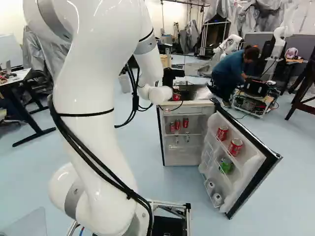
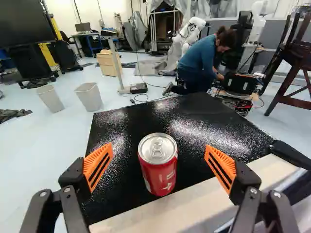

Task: Grab a drink from the fridge

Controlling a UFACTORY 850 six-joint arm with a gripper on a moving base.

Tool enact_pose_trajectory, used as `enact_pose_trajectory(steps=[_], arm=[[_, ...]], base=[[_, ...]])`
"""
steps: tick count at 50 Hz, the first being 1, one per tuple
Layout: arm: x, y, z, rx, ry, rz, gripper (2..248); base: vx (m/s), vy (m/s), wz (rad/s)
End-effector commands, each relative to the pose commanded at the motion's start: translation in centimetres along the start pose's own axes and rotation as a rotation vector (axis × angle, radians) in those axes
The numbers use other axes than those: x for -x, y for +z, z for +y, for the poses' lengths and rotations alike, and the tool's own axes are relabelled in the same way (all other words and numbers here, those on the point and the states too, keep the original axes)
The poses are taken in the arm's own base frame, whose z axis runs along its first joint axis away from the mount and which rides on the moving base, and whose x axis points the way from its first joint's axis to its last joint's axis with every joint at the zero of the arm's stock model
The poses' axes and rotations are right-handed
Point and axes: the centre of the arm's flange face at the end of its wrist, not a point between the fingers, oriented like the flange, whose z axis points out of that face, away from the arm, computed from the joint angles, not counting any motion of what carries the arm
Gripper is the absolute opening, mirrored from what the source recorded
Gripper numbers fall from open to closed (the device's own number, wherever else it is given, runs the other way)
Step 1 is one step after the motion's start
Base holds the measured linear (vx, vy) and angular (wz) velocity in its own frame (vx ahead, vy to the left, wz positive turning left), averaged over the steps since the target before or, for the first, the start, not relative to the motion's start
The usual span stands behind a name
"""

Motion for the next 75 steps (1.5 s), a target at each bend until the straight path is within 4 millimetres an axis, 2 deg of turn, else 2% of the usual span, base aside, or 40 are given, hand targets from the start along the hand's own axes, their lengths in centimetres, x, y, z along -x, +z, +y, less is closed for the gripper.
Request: enact_pose_trajectory(steps=[1, 29, 53, 75], arm=[[0.0, -0.2, 0.0, 0.001, 0.0, -0.001, 247], [0.9, -5.2, 1.8, 0.036, 0.011, -0.018, 247], [-0.8, -8.1, 5.2, 0.111, 0.034, 0.022, 247], [-1.8, -10.1, 9.0, 0.248, 0.134, -0.032, 247]], base=[[0.0, 0.0, 0.0], [0.0, 0.0, 0.0], [0.0, 0.0, 0.0], [0.0, 0.0, 0.0]])
